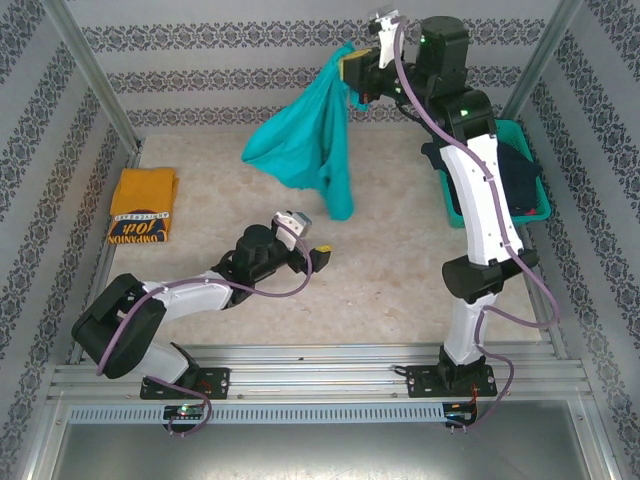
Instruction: Fold and stack the t-shirts
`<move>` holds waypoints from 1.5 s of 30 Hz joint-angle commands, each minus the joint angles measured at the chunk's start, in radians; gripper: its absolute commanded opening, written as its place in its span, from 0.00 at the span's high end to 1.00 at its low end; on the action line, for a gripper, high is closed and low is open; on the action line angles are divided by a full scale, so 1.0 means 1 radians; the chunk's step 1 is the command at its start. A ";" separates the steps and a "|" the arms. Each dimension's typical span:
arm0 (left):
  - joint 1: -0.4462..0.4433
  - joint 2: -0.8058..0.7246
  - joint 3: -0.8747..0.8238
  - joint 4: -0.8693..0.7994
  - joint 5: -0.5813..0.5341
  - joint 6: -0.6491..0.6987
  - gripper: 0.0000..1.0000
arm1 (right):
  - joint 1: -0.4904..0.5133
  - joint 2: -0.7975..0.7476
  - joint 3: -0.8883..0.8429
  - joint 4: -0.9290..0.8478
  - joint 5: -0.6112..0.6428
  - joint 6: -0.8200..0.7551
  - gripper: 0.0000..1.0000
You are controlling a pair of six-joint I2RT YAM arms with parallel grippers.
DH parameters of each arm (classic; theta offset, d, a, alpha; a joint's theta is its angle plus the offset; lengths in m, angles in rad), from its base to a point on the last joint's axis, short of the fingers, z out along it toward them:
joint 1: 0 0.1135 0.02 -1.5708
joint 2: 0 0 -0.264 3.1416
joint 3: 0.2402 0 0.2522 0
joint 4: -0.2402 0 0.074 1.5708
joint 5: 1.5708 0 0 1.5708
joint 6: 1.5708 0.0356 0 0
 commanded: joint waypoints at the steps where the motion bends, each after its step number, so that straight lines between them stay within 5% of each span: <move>1: -0.011 -0.029 -0.011 0.059 -0.018 -0.037 0.00 | -0.013 0.012 -0.079 0.001 -0.139 0.059 0.32; 4: -0.011 -0.028 -0.008 0.051 -0.009 -0.063 0.00 | -0.034 -0.028 -0.217 0.024 0.000 0.087 0.10; 9: -0.011 -0.021 -0.007 0.041 -0.029 -0.106 0.00 | -0.124 -0.098 -0.511 0.083 0.350 0.127 0.07; 14: -0.011 0.001 0.009 0.040 -0.036 -0.108 0.00 | -0.251 -0.059 -0.744 0.125 0.375 0.166 0.14; 23: -0.008 0.006 0.057 -0.066 -0.133 -0.218 0.00 | -0.340 0.106 -0.772 0.000 0.462 0.137 0.14; 30: 0.010 -0.037 0.146 -0.412 -0.447 -0.409 0.00 | -0.370 0.127 -0.737 -0.056 0.550 0.137 0.13; 34: 0.043 -0.056 0.209 -0.663 -0.544 -0.486 0.00 | -0.342 0.051 -0.777 -0.026 0.546 0.130 0.13; 39: 0.060 -0.045 0.301 -0.904 -0.534 -0.397 0.00 | -0.244 -0.083 -0.897 0.044 0.537 0.152 0.13; 45: 0.142 -0.103 0.308 -1.200 -0.505 -0.644 0.00 | -0.042 -0.188 -1.036 0.146 0.466 0.199 0.13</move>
